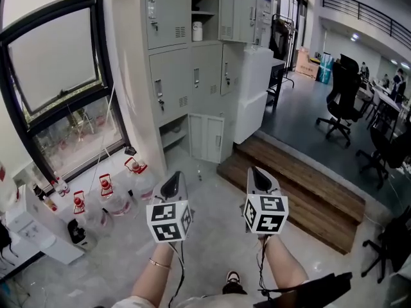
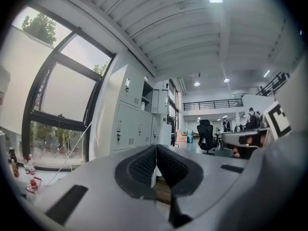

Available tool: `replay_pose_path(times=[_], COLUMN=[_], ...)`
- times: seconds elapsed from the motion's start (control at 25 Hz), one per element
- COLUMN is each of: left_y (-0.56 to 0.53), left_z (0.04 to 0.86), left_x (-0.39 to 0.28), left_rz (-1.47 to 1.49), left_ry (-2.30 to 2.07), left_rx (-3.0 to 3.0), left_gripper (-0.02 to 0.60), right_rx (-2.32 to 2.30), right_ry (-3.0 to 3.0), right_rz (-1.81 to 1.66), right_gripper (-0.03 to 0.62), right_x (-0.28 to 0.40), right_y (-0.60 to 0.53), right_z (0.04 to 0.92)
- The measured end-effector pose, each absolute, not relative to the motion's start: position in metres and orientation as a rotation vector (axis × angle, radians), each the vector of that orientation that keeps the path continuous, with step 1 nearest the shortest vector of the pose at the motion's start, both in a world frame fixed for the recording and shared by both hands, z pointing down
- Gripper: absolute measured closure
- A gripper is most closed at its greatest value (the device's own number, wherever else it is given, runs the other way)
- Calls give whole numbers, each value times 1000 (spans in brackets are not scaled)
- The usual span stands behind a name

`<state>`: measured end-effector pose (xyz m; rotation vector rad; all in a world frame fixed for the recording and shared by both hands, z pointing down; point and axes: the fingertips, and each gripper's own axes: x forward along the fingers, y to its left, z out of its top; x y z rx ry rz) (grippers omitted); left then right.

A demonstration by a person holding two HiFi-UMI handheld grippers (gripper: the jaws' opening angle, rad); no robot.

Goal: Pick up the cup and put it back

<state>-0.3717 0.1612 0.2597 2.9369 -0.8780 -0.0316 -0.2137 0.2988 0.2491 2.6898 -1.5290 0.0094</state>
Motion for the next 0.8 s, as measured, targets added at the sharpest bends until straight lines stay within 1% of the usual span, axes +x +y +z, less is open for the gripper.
replay_pose_path(times=[0.2, 0.4, 0.8], left_y=[148, 124, 80], left_z=[269, 268, 249], left_x=[-346, -306, -190], left_rz=[-4, 0, -30], left_ry=[-875, -897, -988], left_rx=[2942, 2934, 2918], left_gripper=[572, 572, 572], right_rx=[2693, 2698, 2651], right_ry=[-1530, -1561, -1652], right_rz=[25, 14, 8], right_gripper=[602, 602, 602], right_x=[-191, -147, -22], right_y=[281, 255, 205], right_z=[256, 248, 232])
